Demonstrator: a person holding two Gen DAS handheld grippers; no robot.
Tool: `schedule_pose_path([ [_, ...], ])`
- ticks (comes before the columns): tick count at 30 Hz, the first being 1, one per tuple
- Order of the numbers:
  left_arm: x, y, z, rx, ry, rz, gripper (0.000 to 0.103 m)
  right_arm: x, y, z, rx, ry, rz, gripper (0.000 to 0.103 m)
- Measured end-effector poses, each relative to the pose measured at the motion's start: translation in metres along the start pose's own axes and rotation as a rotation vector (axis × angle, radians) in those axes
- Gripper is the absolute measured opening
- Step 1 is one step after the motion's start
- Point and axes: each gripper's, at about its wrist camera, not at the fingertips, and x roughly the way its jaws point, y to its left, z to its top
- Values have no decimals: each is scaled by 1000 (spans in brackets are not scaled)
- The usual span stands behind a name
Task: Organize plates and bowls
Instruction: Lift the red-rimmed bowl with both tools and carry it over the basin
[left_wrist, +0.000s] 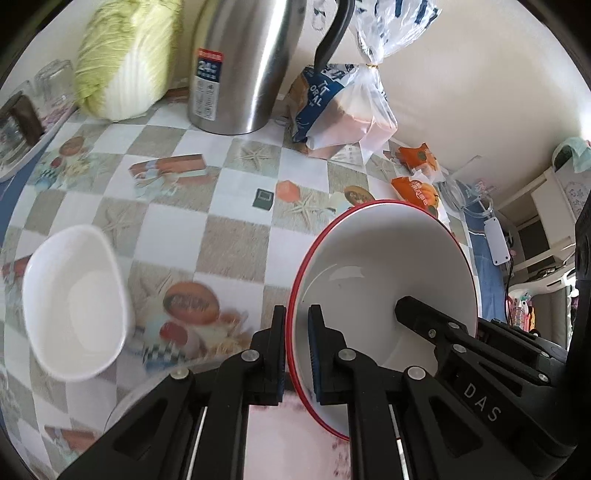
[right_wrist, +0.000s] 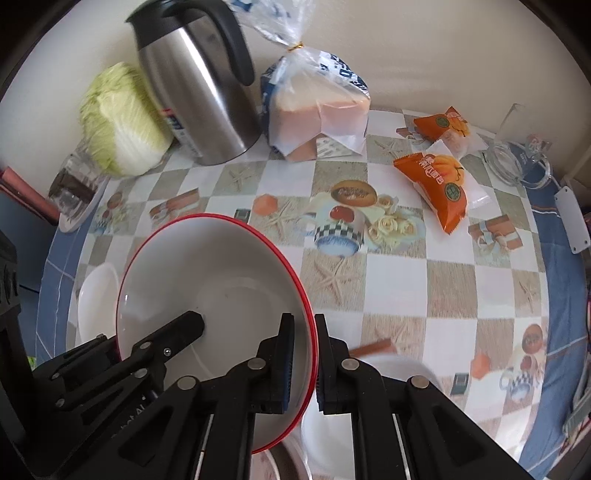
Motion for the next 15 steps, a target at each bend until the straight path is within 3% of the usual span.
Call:
schedule_pose_path([
  [15,-58,35,-64,-54,-70,13,11,-35,49,-67,-64,-43,29,11],
])
